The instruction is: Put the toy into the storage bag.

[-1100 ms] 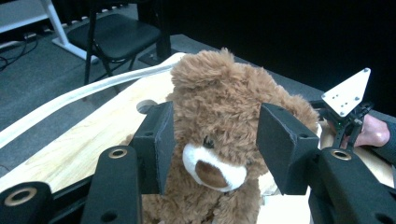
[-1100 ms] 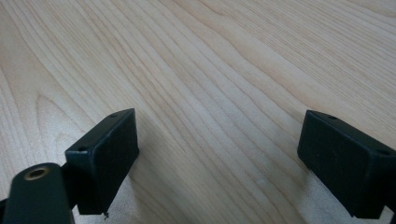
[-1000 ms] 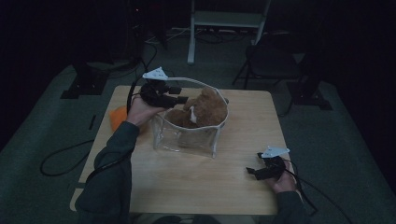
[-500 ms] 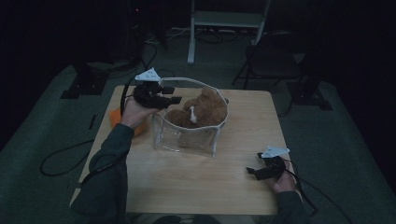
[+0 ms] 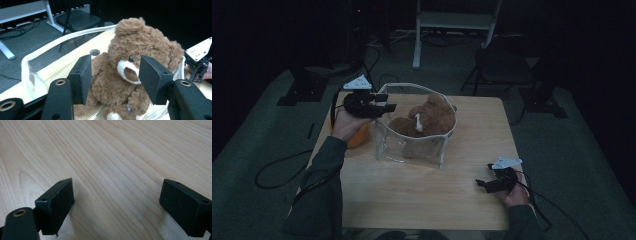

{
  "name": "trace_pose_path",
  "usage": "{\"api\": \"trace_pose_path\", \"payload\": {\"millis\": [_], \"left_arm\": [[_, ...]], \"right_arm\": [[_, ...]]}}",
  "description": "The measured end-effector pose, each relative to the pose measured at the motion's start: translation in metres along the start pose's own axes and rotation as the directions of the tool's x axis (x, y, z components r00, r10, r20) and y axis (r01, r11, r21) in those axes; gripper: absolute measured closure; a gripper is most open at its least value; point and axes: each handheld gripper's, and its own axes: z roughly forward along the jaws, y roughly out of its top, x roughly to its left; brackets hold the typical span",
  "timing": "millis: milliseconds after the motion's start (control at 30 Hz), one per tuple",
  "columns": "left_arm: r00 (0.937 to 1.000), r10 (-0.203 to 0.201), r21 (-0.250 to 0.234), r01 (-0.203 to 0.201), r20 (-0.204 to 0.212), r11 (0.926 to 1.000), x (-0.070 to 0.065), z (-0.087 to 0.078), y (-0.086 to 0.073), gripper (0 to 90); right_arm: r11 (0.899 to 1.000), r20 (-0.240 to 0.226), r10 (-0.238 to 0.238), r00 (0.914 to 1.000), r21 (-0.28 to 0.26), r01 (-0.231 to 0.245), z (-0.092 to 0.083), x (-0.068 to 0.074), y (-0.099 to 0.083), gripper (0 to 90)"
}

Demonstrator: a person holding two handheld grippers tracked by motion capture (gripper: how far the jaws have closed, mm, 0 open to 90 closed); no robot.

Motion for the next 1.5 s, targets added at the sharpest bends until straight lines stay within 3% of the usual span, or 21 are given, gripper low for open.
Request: {"api": "trace_pose_path", "payload": {"millis": [367, 900, 1500], "left_arm": [[0.9994, -0.017, -0.007, 0.017, -0.031, 0.9998, 0.008, -0.017, -0.014, 42.4], [0.9933, -0.071, -0.015, 0.07, -0.091, 0.9975, 0.025, -0.041, -0.039, 39.7], [0.9776, -0.14, -0.006, 0.141, -0.157, 0.99, 0.042, -0.049, -0.074, 38.0]], "right_arm": [[1.0, 0.0, 0.003, 1.0, 0.001, -0.003, 0.0, 0.0, 0.0, 11.6], [1.0, 0.001, 0.003, 1.0, 0.001, -0.003, 0.0, 0.0, 0.0, 11.6], [1.0, 0.001, 0.005, 1.0, 0.001, -0.005, 0.0, 0.0, 0.0, 11.6]]}}
